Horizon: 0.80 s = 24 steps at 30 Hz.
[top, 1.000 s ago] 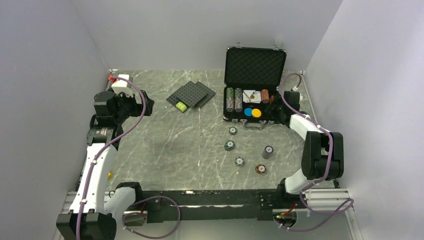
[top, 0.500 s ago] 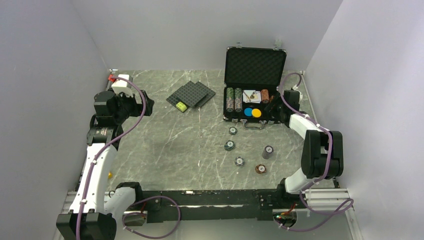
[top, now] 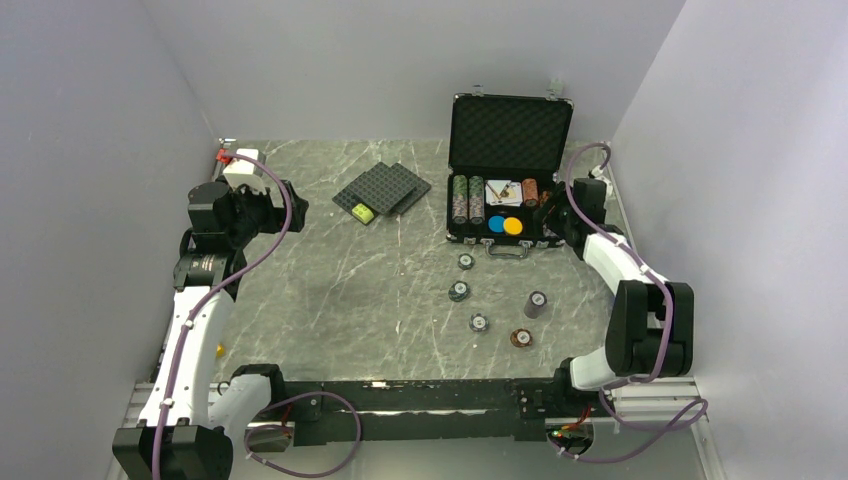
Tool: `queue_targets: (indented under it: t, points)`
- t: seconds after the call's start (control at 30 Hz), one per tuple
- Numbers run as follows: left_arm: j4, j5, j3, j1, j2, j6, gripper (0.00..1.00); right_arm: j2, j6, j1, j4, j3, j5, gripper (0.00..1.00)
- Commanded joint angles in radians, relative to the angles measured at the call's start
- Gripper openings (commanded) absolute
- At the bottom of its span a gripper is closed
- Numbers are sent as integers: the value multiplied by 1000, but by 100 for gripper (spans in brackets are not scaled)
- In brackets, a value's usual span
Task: Pack up texas hold em set
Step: Adjust the poker chip in the chip case.
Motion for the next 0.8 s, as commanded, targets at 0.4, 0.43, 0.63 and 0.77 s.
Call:
queue_targets:
  t: [0.4,0.43,0.63,0.77]
  points:
    - [29,7,-6,-3,-5,-6,98,32,-7,-17,-11,-27,28,61]
    - [29,6,-6,-3,-5,-5,98,35,-7,-18,-12,-27,27,61]
    - [30,9,-7,-5,-2,-7,98,43,-2,-23,0,-42,28,61]
    - [29,10,-7,-5,-2,-8,98,57,-4,-27,9,-39,24,61]
